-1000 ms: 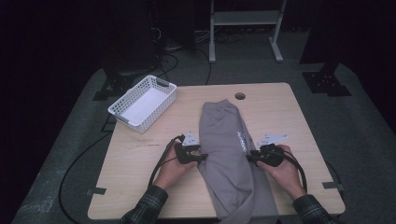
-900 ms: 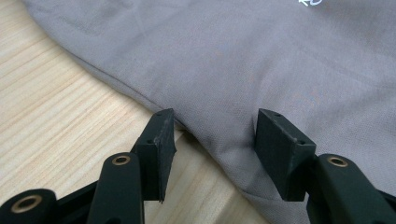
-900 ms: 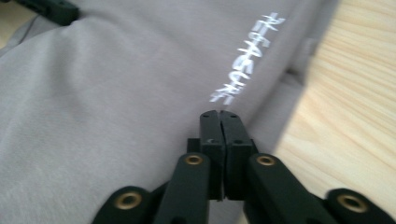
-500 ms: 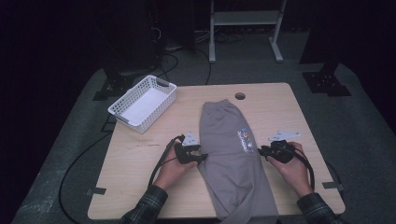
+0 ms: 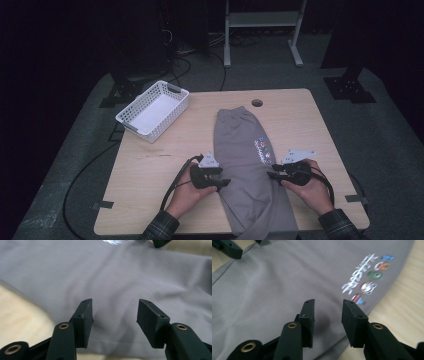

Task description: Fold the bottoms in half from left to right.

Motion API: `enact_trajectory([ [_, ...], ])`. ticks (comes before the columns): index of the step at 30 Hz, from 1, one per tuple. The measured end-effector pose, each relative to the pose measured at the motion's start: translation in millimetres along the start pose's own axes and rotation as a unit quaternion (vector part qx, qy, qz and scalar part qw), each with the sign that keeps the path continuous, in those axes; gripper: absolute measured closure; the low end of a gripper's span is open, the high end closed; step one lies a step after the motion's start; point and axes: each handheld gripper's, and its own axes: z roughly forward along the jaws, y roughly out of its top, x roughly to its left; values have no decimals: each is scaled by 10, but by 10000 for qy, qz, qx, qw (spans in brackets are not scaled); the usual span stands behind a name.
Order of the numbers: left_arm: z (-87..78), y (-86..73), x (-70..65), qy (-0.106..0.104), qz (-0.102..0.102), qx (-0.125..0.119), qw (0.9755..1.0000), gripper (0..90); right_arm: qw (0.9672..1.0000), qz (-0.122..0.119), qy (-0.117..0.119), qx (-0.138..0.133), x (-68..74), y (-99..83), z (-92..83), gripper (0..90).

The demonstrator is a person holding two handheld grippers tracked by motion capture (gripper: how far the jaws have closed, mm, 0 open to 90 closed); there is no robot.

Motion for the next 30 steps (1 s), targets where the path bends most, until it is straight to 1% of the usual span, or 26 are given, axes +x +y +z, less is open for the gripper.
enact_trajectory([
  [2,3,-36,-106,-100,-63,-33,9999,442,9999,-38,87,76,36,-37,-21,615],
  [3,7,-52,-160,-119,-29,-5,9999,442,9998,-94,144,115,59,-56,-29,617],
  [4,14,-66,-205,-118,57,45,9999,442,9996,-136,181,173,88,-72,-37,617],
  [6,42,-93,-277,-92,146,153,9997,446,9990,-280,225,279,145,-99,-40,618],
  [8,84,-116,-311,-93,234,312,9992,447,9981,-363,277,402,182,-127,-22,617],
  [9,92,-120,-323,-40,319,286,9991,447,9977,-409,288,459,188,-139,-8,617],
  [10,92,-112,-330,1,401,338,9986,450,9972,-427,306,524,192,-147,8,616],
  [11,91,-109,-337,83,501,383,9980,455,9971,-442,329,532,190,-153,23,618],
  [12,87,-109,-334,173,587,411,9973,464,9971,-415,351,532,185,-151,25,618],
  [14,84,-120,-310,159,532,361,9978,467,9970,-409,386,537,172,-146,33,618],
  [20,57,-124,-220,247,484,382,9978,496,9973,-353,433,486,132,-124,72,621],
  [30,59,-82,-18,381,391,430,9976,513,9974,-365,434,455,61,-42,164,632],
])
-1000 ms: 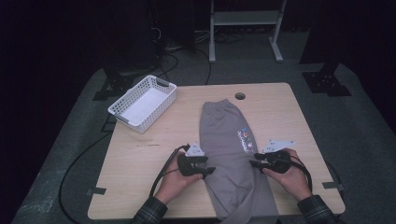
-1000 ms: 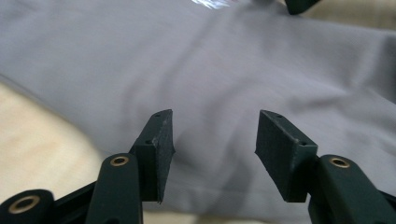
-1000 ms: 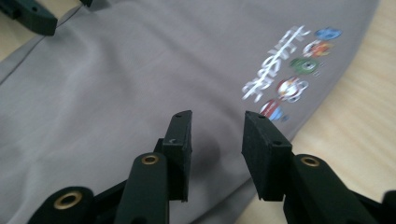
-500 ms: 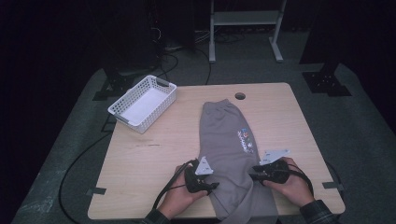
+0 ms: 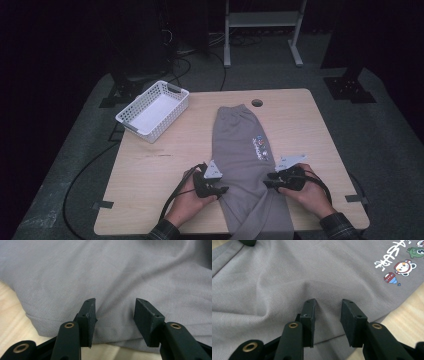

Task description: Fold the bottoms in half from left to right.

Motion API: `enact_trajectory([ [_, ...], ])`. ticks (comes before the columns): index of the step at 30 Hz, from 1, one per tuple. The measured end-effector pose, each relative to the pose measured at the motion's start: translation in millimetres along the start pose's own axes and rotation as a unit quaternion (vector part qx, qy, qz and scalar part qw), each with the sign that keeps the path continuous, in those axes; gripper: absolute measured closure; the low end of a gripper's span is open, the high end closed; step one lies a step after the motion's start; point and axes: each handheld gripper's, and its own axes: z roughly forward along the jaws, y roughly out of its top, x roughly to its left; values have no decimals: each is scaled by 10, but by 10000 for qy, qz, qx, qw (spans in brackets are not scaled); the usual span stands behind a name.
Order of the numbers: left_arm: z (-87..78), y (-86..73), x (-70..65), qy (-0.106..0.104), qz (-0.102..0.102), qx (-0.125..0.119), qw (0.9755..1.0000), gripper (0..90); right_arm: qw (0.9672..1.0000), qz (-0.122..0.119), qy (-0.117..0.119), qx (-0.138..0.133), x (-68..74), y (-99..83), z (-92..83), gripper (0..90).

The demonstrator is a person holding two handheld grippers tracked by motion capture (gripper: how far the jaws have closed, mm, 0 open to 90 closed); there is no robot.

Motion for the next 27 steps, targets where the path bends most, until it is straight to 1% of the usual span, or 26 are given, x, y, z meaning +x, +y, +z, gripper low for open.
enact_trajectory([
  [4,23,24,109,67,-71,9,10000,518,10000,-11,-13,-27,-59,42,41,636],
  [8,64,71,242,131,-126,34,9998,520,10000,46,-42,-50,-109,84,80,636],
  [9,72,82,271,147,-136,44,9998,521,10000,19,-53,-53,-128,95,90,637],
  [12,103,117,357,190,-144,54,9997,524,10000,33,-68,-59,-187,135,124,639],
  [13,117,127,384,212,-180,34,9996,525,9999,67,-73,-70,-207,148,137,640],
  [17,158,168,517,245,-219,29,9995,526,9999,108,-95,-52,-313,214,188,642],
  [19,181,188,584,278,-271,15,9992,527,9998,136,-108,-89,-370,247,222,643],
  [21,208,207,653,310,-337,-15,9990,526,9998,121,-121,-64,-431,291,253,643],
  [25,270,249,792,375,-391,-99,9985,526,9996,190,-178,-50,-564,385,327,642],
  [27,302,265,867,415,-375,-141,9983,526,9995,223,-195,-52,-632,428,362,642],
])
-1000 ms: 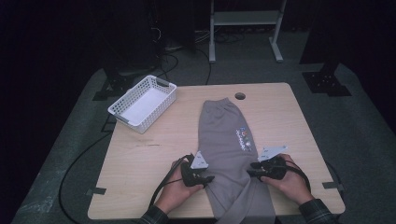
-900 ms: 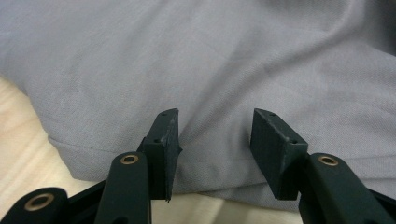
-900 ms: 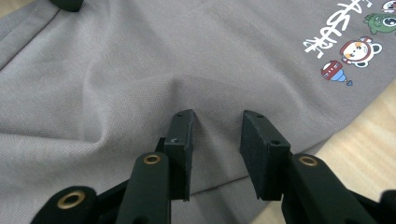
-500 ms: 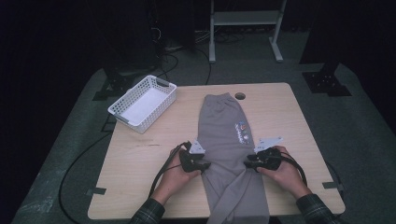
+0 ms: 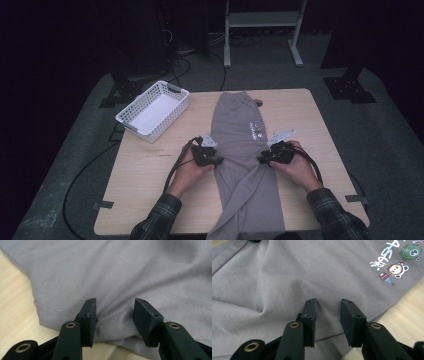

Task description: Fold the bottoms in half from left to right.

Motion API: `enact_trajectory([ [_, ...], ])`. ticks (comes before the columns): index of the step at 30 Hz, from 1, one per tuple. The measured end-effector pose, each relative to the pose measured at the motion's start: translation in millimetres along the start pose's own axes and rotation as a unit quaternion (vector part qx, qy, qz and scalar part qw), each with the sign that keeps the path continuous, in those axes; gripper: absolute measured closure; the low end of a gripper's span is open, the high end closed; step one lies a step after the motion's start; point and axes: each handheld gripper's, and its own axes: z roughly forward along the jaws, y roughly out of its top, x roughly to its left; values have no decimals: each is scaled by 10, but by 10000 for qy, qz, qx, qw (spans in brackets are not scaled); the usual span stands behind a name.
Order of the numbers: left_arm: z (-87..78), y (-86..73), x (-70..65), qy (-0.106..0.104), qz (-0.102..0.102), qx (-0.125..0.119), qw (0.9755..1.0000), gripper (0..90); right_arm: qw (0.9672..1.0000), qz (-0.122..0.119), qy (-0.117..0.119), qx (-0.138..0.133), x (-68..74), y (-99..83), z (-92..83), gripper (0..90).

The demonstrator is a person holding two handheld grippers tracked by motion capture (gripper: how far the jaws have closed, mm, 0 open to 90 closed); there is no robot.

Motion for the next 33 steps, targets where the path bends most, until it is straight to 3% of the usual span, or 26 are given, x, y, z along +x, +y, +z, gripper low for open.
enact_trajectory([
  [5,110,65,158,117,-122,-172,9997,531,9999,108,-105,-30,-156,97,88,642],
  [12,222,191,349,249,-163,-101,9995,532,9996,165,-179,-134,-330,198,195,638],
  [17,274,221,439,363,-213,-182,9989,532,9992,225,-251,-226,-411,246,257,607],
  [23,198,191,411,253,-452,-278,9983,472,9982,489,-272,-221,-379,245,214,549],
  [27,43,112,384,37,-642,-234,9977,430,9976,480,-229,-435,-301,223,67,543],
  [33,-245,-76,300,-94,-501,-173,9986,445,9980,265,99,-572,-80,213,-113,530],
])
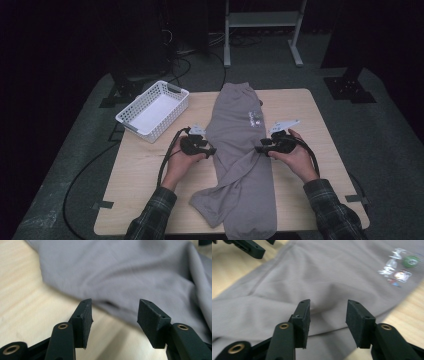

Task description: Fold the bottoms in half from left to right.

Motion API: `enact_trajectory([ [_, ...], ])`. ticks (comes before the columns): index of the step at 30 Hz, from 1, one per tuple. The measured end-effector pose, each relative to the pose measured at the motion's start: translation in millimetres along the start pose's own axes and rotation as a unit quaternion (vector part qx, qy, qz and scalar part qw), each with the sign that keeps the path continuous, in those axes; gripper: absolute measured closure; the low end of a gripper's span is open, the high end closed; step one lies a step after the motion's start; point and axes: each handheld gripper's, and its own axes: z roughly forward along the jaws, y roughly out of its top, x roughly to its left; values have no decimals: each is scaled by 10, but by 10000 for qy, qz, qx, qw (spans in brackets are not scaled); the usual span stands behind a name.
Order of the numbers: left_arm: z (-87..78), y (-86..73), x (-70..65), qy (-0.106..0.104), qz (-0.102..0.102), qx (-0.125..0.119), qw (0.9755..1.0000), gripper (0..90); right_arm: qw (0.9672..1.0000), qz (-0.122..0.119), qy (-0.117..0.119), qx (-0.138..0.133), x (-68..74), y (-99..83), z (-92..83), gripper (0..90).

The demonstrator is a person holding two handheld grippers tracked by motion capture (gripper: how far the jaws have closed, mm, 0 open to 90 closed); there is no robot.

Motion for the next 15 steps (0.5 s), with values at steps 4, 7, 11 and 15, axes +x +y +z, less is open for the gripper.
enact_trajectory([
  [4,-152,-143,-26,173,234,124,9995,451,9992,-310,245,-108,247,44,-72,558],
  [7,-233,-283,-14,145,191,164,9996,444,9972,-498,527,-170,443,91,-74,551],
  [11,-327,-412,-4,136,198,191,9995,441,9937,-719,833,-221,695,165,-17,543],
  [15,-356,-490,9,112,246,246,9993,419,9888,-926,1150,-210,921,233,62,541],
])
